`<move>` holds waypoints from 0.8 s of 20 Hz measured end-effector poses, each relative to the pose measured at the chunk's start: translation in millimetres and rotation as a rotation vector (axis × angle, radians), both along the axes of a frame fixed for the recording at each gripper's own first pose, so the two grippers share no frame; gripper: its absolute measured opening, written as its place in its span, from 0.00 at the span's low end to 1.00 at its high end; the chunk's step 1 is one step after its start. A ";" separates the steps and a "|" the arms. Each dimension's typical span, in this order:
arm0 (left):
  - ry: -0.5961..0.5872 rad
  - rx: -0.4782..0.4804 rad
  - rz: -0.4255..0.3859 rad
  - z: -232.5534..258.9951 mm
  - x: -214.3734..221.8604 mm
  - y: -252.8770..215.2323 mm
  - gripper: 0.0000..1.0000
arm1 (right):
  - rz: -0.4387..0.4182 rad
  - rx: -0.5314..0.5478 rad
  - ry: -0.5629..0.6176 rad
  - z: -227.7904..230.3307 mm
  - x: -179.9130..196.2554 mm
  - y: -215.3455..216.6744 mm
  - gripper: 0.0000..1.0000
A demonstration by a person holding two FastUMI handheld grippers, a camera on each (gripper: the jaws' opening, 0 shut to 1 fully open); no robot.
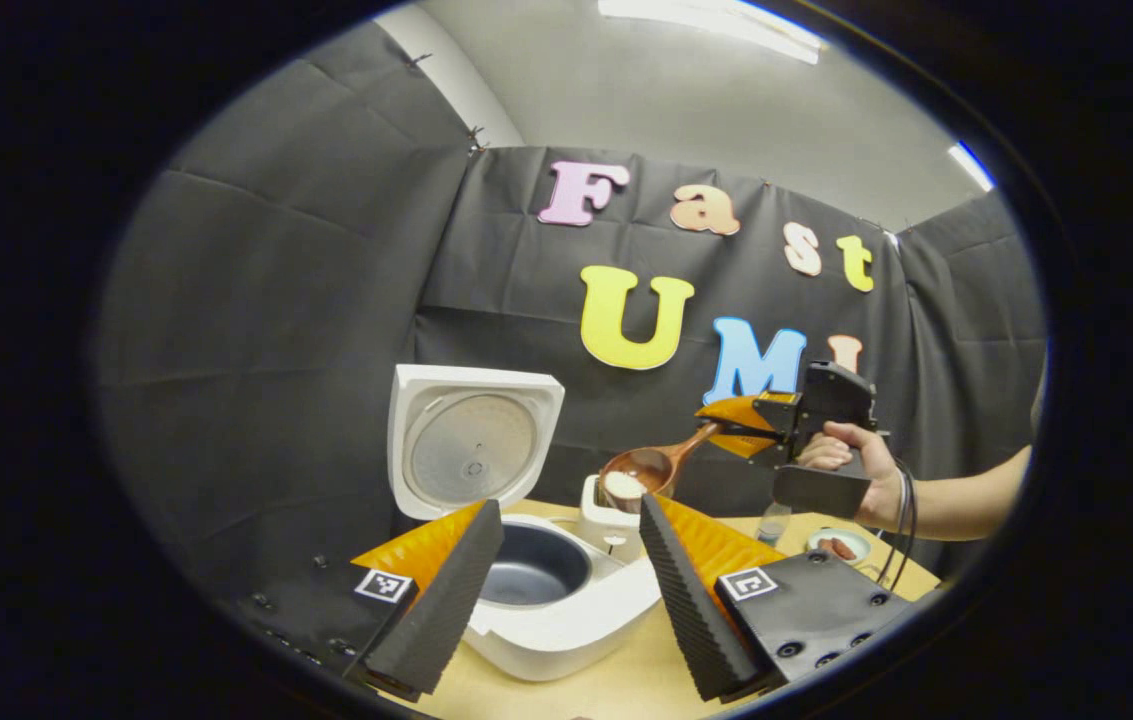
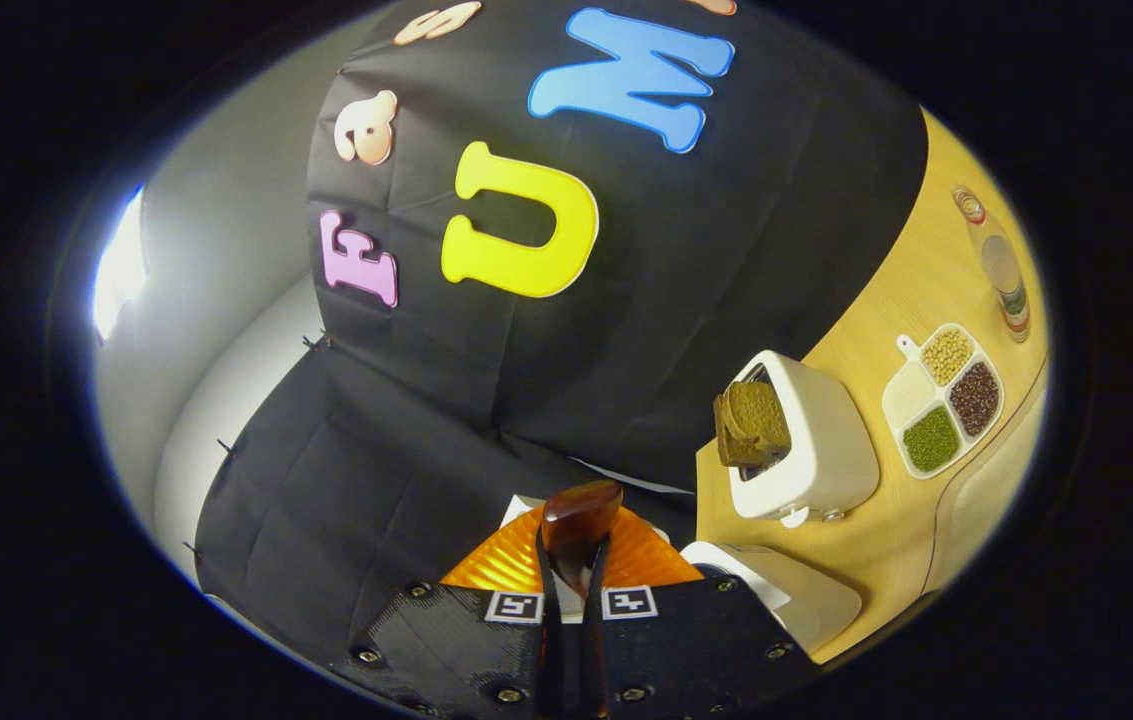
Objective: Close the left gripper, press the button to open the rice cooker; take a wooden spoon from the chopstick holder with the right hand, scoop a spoonful of rice and pour it into the rice cooker, then put the wooden spoon back into the chopstick holder.
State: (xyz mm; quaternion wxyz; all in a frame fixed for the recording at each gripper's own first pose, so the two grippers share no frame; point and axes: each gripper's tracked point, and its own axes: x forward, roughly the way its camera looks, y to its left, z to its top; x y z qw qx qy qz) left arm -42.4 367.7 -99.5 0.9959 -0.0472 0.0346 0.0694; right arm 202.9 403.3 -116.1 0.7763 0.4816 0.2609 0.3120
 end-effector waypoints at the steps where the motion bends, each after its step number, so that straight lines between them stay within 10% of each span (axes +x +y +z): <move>1: 0.000 -0.001 0.004 -1.3 -4.6 2.9 0.96 | 0.011 -0.022 -0.007 -5.2 1.3 10.5 0.07; 16: 0.017 -0.030 0.083 -18.3 -23.6 24.4 0.96 | 0.280 -0.672 -0.316 -91.8 -5.9 153.1 0.07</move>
